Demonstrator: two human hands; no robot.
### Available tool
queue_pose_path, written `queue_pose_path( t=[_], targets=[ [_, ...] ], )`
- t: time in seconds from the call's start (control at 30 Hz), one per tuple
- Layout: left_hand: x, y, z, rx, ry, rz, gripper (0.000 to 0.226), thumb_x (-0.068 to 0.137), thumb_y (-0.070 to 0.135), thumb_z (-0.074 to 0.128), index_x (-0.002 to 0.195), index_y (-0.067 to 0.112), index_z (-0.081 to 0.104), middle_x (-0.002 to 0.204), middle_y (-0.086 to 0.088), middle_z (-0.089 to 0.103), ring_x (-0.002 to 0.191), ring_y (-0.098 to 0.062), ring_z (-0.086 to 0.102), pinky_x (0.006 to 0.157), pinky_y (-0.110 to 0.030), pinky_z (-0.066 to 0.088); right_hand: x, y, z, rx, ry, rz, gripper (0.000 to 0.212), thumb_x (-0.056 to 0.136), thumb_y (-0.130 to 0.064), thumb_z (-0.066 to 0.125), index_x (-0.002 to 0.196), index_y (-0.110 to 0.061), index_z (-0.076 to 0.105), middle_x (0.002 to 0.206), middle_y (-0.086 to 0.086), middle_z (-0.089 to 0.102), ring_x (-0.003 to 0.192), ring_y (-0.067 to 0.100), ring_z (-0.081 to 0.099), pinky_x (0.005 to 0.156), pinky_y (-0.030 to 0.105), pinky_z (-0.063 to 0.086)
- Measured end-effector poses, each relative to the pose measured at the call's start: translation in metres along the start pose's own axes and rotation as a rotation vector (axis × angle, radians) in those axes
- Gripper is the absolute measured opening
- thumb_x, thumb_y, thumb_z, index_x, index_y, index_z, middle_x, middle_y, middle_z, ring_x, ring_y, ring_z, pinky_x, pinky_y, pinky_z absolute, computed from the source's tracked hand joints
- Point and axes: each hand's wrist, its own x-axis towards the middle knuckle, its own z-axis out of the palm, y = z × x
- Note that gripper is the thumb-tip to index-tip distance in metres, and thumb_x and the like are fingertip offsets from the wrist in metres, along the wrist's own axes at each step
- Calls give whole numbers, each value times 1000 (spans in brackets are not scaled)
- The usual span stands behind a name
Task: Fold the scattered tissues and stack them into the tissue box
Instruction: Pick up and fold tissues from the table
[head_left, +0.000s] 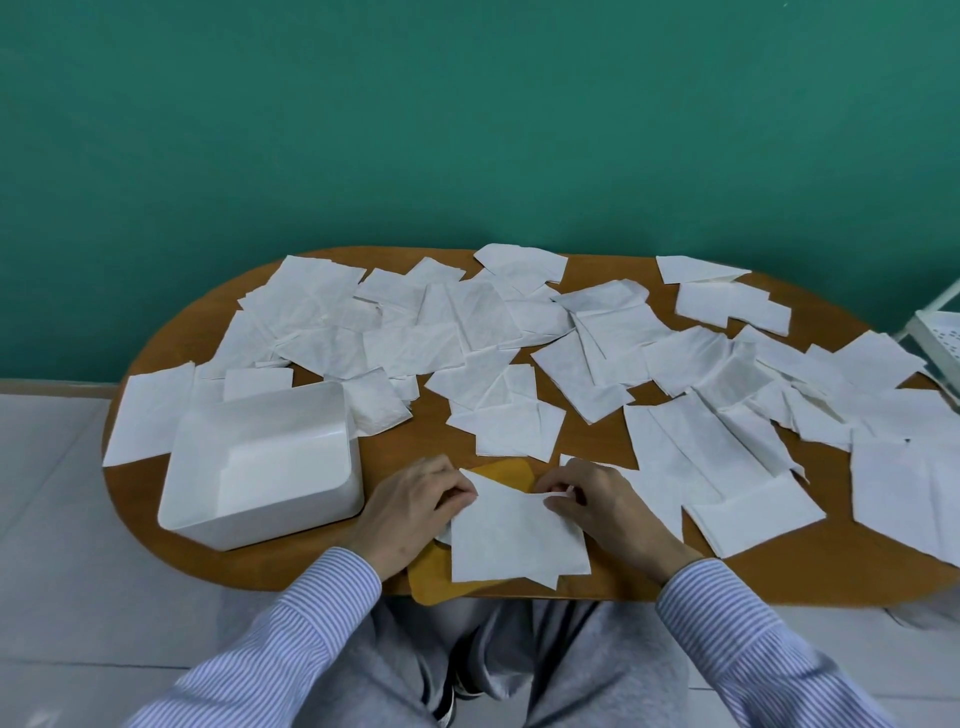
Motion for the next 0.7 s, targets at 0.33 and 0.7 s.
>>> queue_pose_path(
  t=[0.33, 0.7],
  targets=[
    [3, 2, 0, 31, -40, 32, 13, 94, 43, 63, 104, 35, 59, 102, 17, 44, 96, -3, 47, 75, -23, 50, 1, -1, 0, -203, 21, -56, 18, 93, -33, 65, 110, -29, 60, 115, -10, 53, 104, 10, 49, 89, 27, 48],
    [-1, 15, -17, -108, 1, 2, 8, 96, 32, 63, 100, 37, 58, 91, 22, 55, 90, 0, 51, 70, -18, 45, 1, -11, -10, -181, -3, -128, 14, 95, -32, 60, 104, -37, 50, 111, -15, 54, 102, 9, 40, 92, 33, 40]
  ],
)
